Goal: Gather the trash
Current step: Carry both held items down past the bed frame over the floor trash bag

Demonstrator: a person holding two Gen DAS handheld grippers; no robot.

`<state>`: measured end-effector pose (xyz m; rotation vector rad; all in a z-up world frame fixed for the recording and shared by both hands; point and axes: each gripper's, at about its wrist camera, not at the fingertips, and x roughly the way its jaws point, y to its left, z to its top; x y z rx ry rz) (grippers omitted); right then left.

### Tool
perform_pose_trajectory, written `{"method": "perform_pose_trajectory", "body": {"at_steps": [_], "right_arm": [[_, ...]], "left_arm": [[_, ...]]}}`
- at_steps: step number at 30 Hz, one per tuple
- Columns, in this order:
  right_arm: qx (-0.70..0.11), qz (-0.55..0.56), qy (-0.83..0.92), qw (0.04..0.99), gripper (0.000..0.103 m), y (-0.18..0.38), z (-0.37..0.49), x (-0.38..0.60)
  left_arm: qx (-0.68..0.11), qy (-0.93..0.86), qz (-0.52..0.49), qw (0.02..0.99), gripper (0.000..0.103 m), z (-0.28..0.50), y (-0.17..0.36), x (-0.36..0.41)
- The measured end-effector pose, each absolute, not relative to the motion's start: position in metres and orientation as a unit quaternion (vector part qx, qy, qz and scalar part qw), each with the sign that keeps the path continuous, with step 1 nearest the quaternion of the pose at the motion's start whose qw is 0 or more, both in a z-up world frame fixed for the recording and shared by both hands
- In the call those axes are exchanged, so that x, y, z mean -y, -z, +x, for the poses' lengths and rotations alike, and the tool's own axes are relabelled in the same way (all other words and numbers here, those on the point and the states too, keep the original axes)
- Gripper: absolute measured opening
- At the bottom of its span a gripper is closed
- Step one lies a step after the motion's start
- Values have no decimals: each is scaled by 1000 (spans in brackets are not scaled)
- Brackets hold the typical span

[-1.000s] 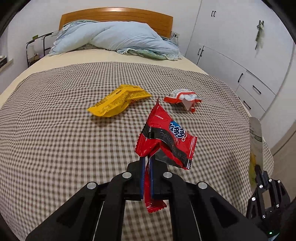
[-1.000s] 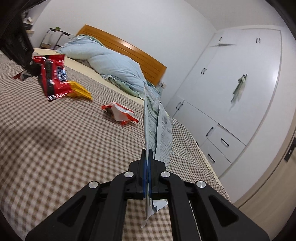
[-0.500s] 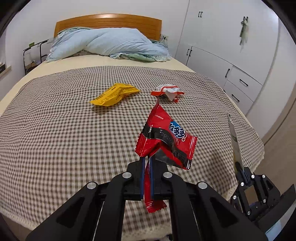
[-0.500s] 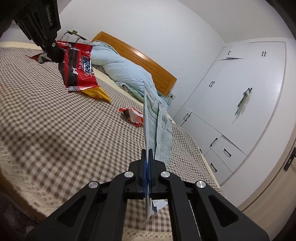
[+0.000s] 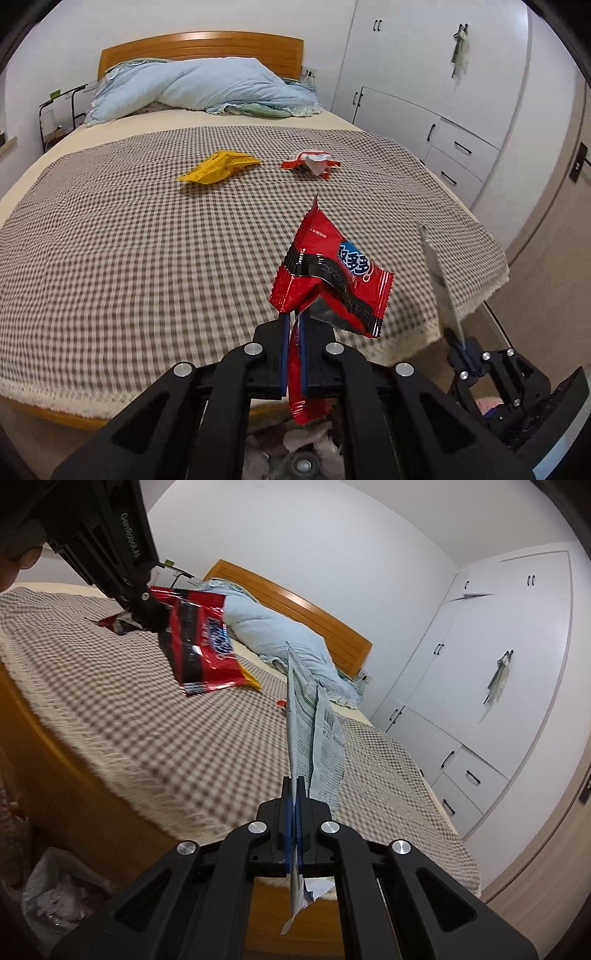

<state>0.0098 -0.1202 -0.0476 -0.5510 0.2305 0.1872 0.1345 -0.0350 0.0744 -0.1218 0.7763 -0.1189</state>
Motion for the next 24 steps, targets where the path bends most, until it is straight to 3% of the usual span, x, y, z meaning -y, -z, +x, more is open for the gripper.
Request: {"method": "perform_pose_trajectory", "body": {"at_steps": [24], "right_arm": [[-231, -220, -171, 932, 1, 75, -55, 114]], "left_arm": [[-424, 72, -57, 901, 2, 32, -7, 21]]}}
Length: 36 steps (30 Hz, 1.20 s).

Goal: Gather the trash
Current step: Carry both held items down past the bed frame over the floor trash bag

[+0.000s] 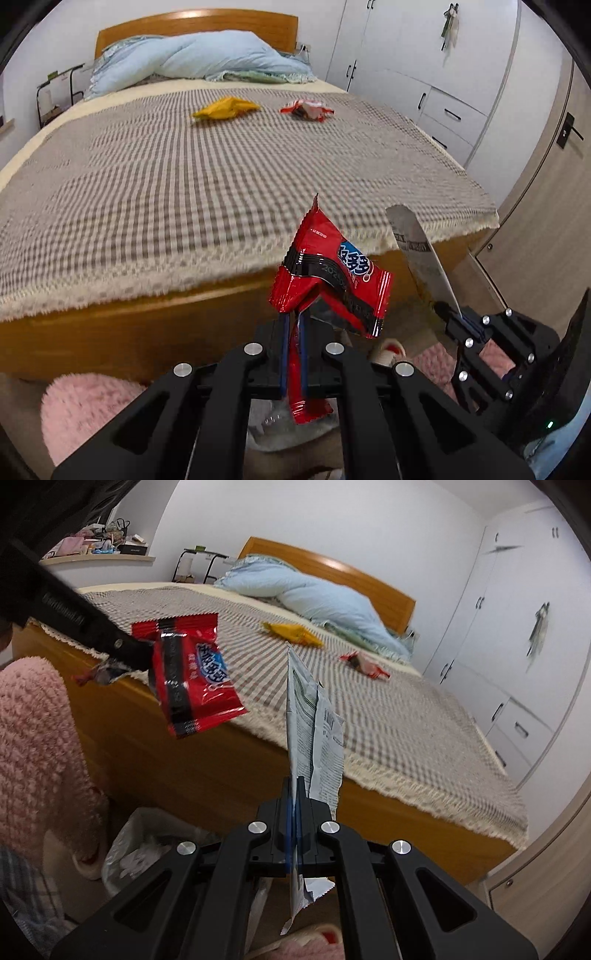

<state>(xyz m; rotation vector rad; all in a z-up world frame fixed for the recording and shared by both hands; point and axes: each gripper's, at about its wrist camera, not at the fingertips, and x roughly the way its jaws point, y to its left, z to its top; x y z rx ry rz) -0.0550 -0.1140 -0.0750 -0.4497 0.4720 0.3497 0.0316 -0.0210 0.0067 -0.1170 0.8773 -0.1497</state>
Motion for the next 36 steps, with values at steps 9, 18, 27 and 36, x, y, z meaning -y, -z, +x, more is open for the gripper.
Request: {"method": "perform_pose_trajectory", "body": {"at_steps": [9, 18, 27, 36], "right_arm": [[-305, -205, -193, 910, 1, 93, -64, 119], [-378, -195, -215, 879, 1, 118, -62, 117], [-478, -156, -234, 832, 1, 157, -34, 110], [-556, -71, -219, 798, 2, 190, 6, 131]], "left_arm": [[-458, 84, -87, 881, 2, 11, 28, 16], [-500, 87, -100, 856, 2, 2, 68, 11], [-566, 75, -114, 813, 2, 20, 126, 5], [-602, 67, -141, 783, 2, 51, 171, 2]]}}
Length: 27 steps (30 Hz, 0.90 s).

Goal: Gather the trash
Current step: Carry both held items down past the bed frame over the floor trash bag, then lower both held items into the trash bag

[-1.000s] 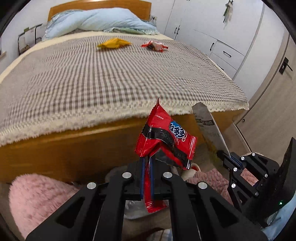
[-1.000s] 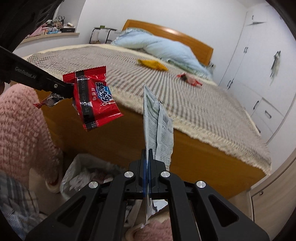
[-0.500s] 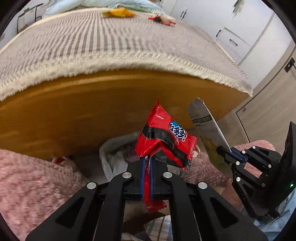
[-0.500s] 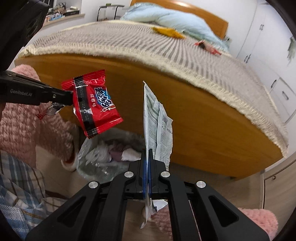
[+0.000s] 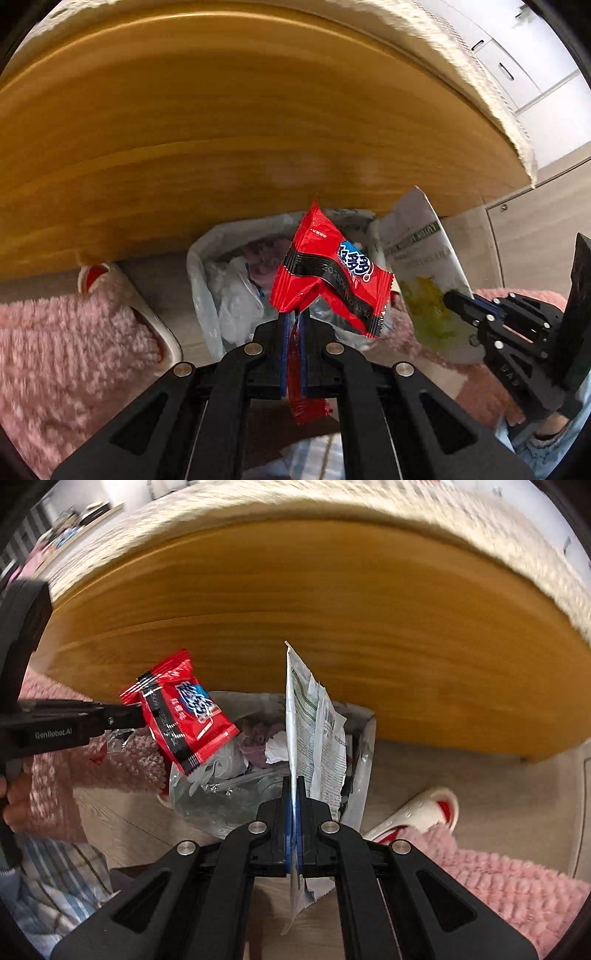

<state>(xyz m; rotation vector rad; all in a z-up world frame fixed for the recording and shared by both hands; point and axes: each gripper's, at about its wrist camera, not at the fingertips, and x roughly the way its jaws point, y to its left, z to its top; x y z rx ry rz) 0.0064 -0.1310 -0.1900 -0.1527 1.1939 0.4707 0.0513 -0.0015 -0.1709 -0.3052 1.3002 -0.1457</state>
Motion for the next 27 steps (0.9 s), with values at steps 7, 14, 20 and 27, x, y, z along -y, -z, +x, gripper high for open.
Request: {"method": "perform_pose_trajectory", "body": {"at_steps": [7, 14, 20, 27], "right_arm": [[-602, -8, -194, 775, 2, 221, 35, 147], [-629, 7, -172, 758, 2, 248, 54, 145], [-637, -14, -148, 756, 1, 265, 62, 147], [-648, -52, -122, 750, 1, 289, 70, 142]], "left_arm": [[-627, 53, -124, 767, 2, 65, 202, 6], [-648, 37, -113, 753, 2, 72, 224, 9], [-651, 27, -111, 750, 2, 75, 229, 6], [-658, 16, -105, 746, 2, 81, 241, 6]]}}
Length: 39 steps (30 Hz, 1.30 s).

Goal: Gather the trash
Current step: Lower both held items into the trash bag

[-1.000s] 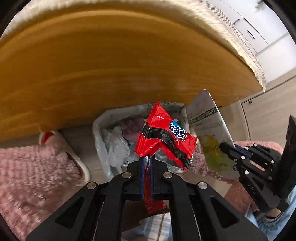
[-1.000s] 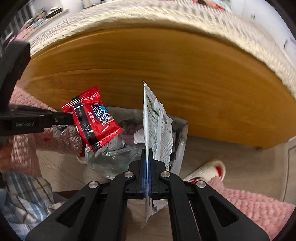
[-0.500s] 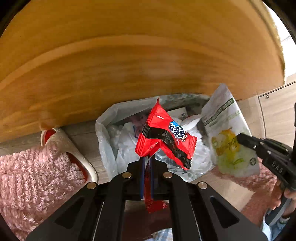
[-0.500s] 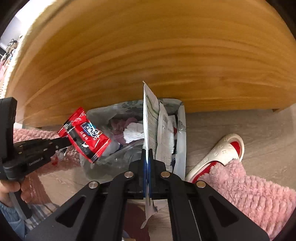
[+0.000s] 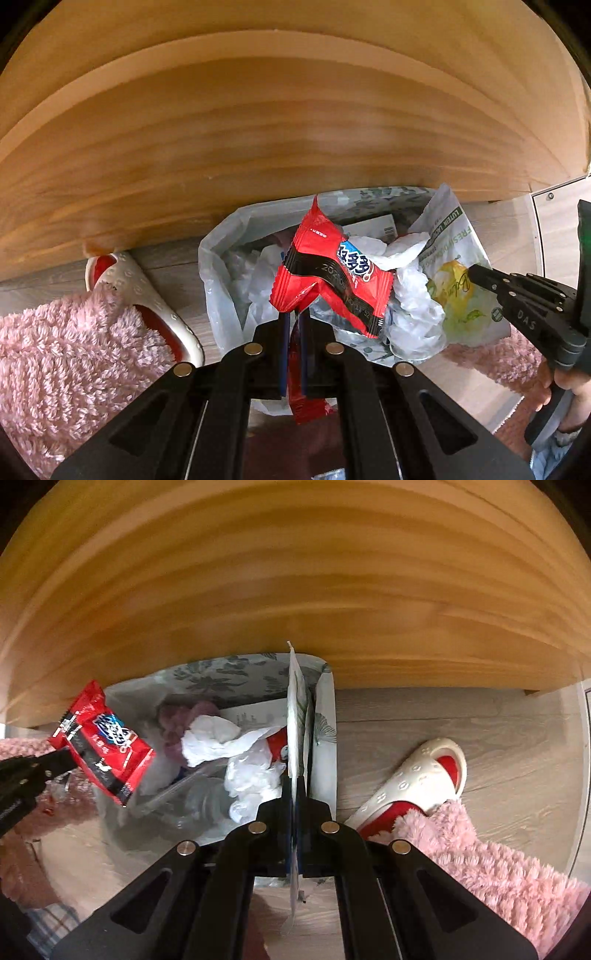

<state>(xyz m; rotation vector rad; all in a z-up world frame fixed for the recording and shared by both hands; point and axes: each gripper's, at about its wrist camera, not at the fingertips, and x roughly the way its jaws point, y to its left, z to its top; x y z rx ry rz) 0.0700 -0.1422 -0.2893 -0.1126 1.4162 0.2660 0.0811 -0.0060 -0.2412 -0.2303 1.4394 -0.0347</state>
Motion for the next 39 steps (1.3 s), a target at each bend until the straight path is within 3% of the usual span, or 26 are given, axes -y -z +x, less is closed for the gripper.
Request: {"method": "perform_pose_trajectory", "body": {"at_steps": [13, 39], "right_arm": [[-641, -136, -127, 744, 1, 315, 69, 118], [-688, -112, -120, 706, 0, 367, 87, 117]], "left_arm": [[-677, 6, -87, 731, 2, 93, 264, 16], [-706, -10, -88, 703, 2, 105, 298, 19]]}}
